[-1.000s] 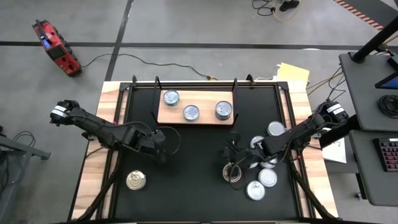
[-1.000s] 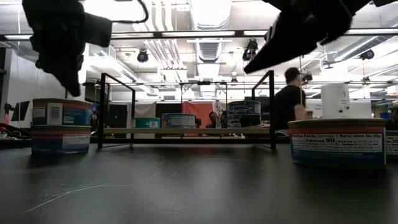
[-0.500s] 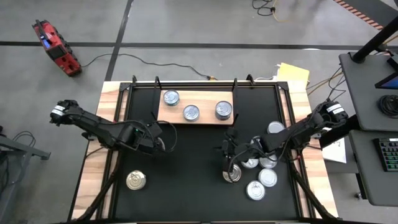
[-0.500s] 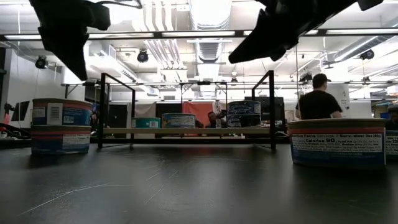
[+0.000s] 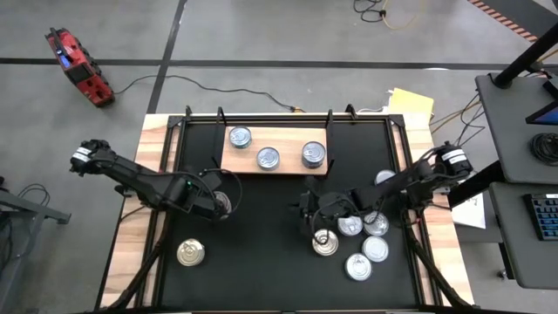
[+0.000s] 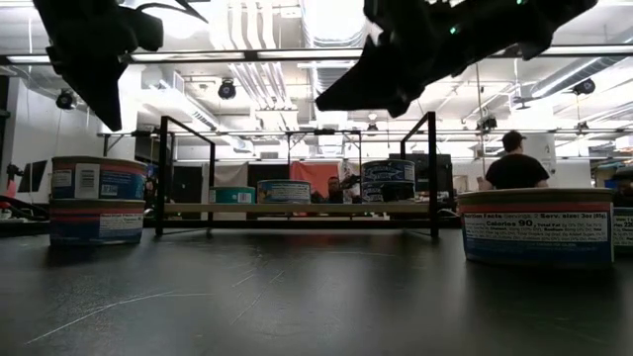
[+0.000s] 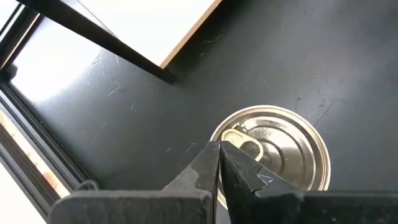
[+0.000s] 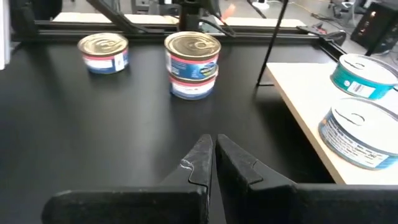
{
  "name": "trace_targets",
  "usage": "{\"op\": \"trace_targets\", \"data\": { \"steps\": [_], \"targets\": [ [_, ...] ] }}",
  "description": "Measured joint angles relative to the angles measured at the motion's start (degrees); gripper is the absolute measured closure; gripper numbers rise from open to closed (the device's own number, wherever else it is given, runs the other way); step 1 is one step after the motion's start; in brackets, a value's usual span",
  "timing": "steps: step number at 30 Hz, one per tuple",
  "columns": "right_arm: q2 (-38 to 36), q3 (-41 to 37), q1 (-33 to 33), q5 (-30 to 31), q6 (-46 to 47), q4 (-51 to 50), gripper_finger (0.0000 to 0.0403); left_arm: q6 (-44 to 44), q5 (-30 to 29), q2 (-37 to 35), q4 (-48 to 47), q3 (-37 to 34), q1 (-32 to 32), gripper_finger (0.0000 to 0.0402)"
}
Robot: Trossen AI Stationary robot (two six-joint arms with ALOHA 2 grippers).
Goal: Stack canned seafood by type on shelf
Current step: Put the blue tuna can on the shelf
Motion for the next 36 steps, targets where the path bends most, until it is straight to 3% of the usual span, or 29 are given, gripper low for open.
{"op": "trace_targets", "data": {
  "steps": [7,15,27,36],
  "targets": [
    [0.65,0.00,-1.65,-4.01,0.01,0.80,0.0390,-7.13,-0.76,-0.04,-4.21,-0.96,-2.69,0.0402],
    [1.90,1.52,-1.65,-5.30,-1.02,0.76,0.0390,-14.87,4.87,0.02,-4.45,-3.96,-4.18,0.0402],
    [9.90,9.78,-1.70,-5.91,-2.48,-5.09,0.0390,-17.87,5.19,0.35,-3.12,-4.87,-4.84,0.0402],
    [11.41,10.34,-1.70,-5.85,-0.68,-5.73,0.0390,-22.42,5.29,0.36,-0.20,-8.73,-6.39,0.0402]
  ]
}}
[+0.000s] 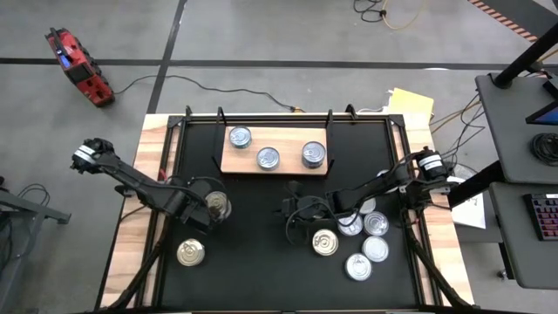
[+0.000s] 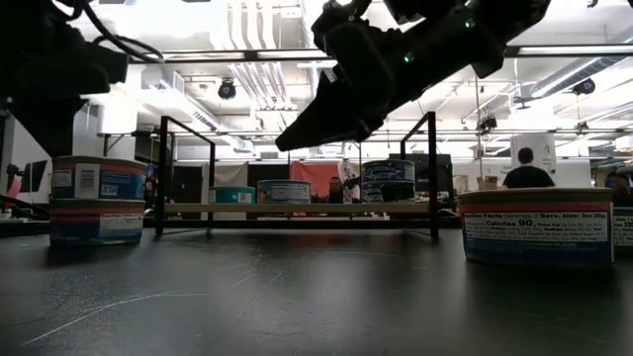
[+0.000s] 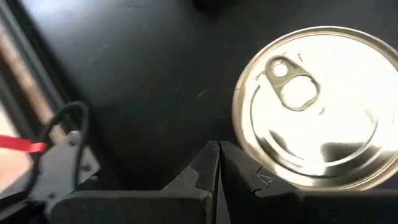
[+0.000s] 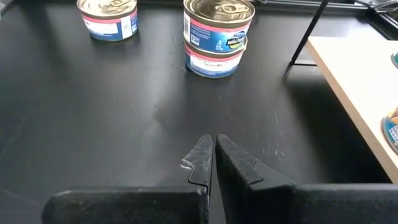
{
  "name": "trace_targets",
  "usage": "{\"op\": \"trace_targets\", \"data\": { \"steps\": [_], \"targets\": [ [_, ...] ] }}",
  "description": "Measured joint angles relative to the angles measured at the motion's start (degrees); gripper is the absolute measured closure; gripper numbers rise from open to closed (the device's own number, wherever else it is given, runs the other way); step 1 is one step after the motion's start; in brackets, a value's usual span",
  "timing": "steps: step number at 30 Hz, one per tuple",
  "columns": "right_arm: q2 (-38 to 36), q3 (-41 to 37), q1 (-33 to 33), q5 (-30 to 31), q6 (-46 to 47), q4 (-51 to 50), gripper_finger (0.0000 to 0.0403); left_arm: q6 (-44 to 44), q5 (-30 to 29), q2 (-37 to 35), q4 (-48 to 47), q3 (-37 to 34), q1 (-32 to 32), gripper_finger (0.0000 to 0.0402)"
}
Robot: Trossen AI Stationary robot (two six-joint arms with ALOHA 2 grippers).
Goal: Stack canned seafood by type on shelf
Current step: Put the blue tuna can on the shelf
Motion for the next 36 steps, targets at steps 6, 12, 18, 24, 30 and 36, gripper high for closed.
{"op": "trace_targets", "data": {
  "steps": [6,12,18,24,30,36],
  "targets": [
    [1.09,0.00,0.00,0.00,0.06,0.02,0.0390,0.91,-0.12,-0.01,6.99,-1.81,0.02,0.0401],
    [2.13,0.00,0.00,-0.02,0.06,0.45,0.0390,5.53,-0.17,-0.01,14.79,-2.86,0.04,0.0401],
    [2.43,-0.04,0.00,0.00,-0.76,0.88,0.0390,9.26,-1.68,-0.01,20.43,-2.90,0.04,0.0401],
    [2.44,-0.04,0.00,0.00,-1.82,2.18,0.0390,12.13,-4.57,-0.01,24.01,-2.90,0.04,0.0401],
    [2.44,-0.04,0.00,0.00,-1.77,2.21,0.0390,12.71,-6.49,-0.01,25.02,-2.84,0.04,0.0401],
    [2.44,-0.04,0.00,0.00,-0.83,2.41,0.0390,14.97,-4.09,-0.23,23.80,-0.50,0.04,0.0401]
  ]
}}
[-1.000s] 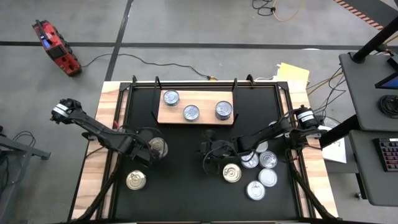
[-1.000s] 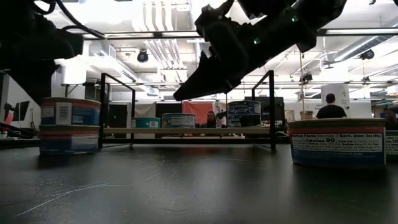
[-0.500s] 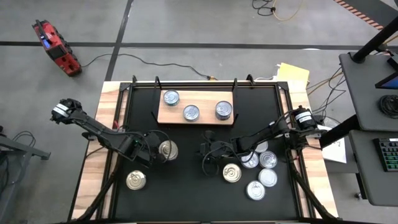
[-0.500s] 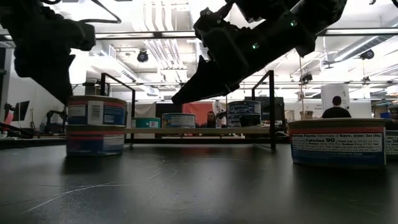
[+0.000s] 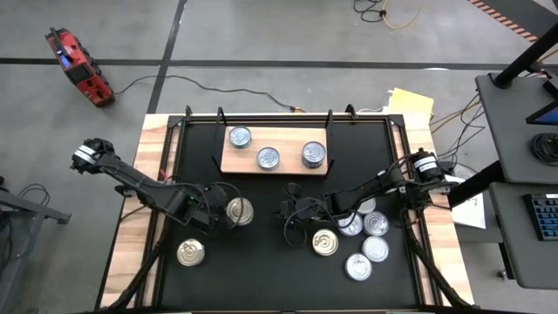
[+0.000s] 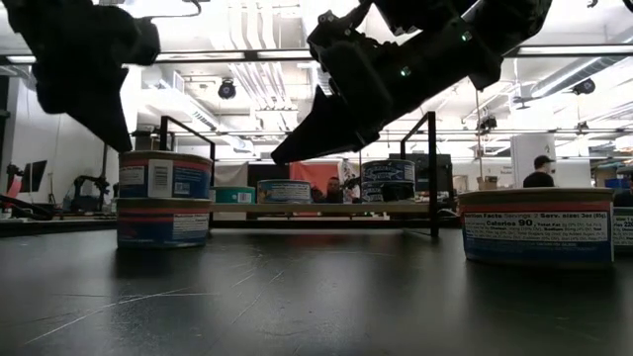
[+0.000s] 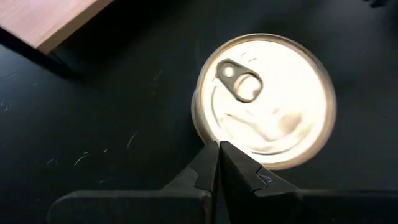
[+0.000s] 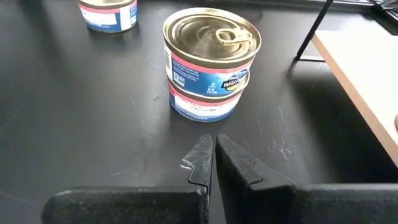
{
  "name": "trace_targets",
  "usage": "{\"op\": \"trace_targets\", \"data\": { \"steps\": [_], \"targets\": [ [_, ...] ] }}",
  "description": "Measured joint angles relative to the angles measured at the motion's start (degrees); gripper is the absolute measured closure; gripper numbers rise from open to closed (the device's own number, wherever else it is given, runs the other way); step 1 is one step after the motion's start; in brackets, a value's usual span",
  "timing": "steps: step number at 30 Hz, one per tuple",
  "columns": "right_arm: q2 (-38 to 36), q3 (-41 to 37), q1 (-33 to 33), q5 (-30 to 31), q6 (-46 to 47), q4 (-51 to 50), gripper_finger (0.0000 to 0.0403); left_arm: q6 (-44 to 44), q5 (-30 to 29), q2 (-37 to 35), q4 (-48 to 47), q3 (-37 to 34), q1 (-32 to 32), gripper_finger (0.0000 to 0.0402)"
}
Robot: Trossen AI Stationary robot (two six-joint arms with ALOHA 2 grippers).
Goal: Stack canned seafood by type on shelf
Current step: Put the blue tuna can on the shelf
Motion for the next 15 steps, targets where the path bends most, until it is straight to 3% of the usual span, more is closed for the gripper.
{"op": "trace_targets", "data": {
  "steps": [4,15],
  "targets": [
    [0.00,0.00,0.00,-0.02,-0.06,1.77,0.0390,3.06,0.05,-0.07,-0.87,2.25,0.00,0.0401],
    [3.57,0.36,-0.06,-0.05,-5.63,14.94,0.0390,5.09,-7.01,0.00,-1.81,2.51,0.00,0.0401]
  ]
}}
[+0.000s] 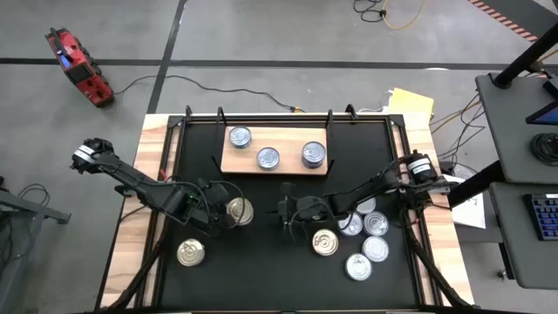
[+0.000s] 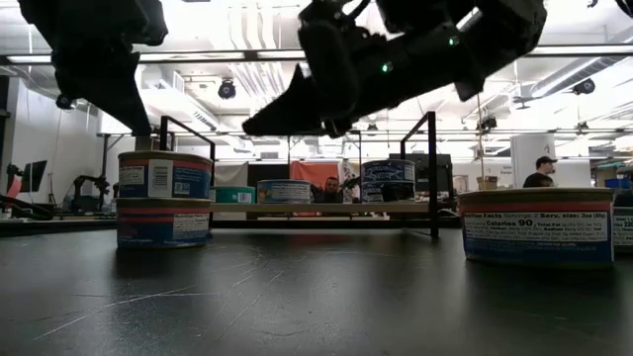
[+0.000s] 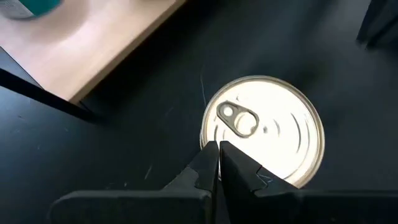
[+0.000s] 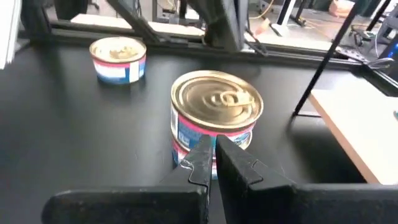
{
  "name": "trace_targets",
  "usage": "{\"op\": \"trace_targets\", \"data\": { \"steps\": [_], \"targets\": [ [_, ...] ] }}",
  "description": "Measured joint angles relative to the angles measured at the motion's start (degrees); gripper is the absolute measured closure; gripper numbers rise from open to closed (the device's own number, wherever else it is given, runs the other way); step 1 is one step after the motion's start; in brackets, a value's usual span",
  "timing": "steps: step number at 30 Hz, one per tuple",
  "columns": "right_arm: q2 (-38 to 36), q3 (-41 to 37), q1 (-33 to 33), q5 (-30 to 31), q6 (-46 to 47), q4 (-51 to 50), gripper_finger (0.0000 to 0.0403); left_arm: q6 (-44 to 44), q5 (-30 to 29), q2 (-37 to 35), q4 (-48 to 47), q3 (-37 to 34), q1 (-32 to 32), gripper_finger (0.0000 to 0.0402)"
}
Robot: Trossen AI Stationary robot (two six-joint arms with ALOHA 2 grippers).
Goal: Stack canned seafood by type on shelf
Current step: Put the blue tuna can on the shelf
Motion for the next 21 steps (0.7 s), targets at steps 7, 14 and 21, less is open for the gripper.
{"op": "trace_targets", "data": {
  "steps": [7,14,21],
  "targets": [
    [5.60,8.29,-1.16,-0.37,-0.34,-2.42,0.0390,-0.02,-3.92,0.00,-1.45,0.02,0.00,0.0401],
    [9.91,16.43,-1.87,0.51,0.54,-13.24,0.0390,-10.11,-4.08,-0.29,-10.23,2.26,-0.68,0.0401],
    [9.45,16.75,-1.94,0.67,1.44,-14.74,0.0390,-10.65,-4.07,-0.66,-12.58,4.57,-2.37,0.0401]
  ]
}}
